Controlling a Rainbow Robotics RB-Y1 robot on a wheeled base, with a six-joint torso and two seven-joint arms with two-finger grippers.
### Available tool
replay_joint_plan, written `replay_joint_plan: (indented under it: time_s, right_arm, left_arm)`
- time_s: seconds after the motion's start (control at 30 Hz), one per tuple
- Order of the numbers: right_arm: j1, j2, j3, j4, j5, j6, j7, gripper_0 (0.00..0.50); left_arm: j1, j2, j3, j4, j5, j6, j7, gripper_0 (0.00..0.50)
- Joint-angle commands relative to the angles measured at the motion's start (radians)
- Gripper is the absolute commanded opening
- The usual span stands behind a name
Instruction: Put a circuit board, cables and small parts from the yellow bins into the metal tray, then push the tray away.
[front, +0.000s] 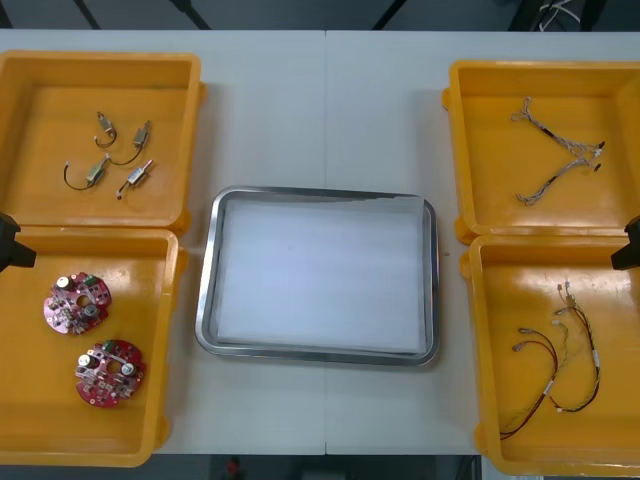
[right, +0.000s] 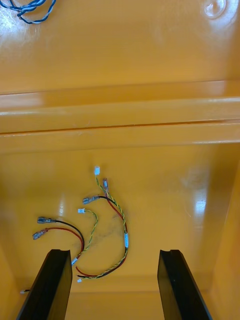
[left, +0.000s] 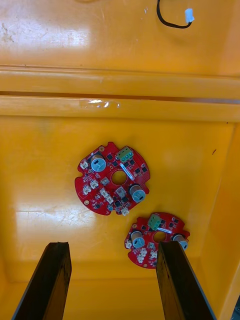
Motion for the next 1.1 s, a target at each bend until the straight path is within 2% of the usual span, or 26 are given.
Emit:
replay_joint_plan:
  time_s: [0.03, 1.1]
  right_arm:
    - [0.009, -0.009, -0.034, -0.001, 0.009, -0.007, 0.008, 0.5]
    - [0.009, -0.009, -0.034, -0.001, 0.009, -0.007, 0.008, 0.5]
  left_arm:
    - [0.016, 0.05, -0.005, -0.015, -0.009, 0.007, 0.006, 0.5]
    - [0.016, 0.05, -0.005, -0.015, -0.009, 0.007, 0.006, 0.5]
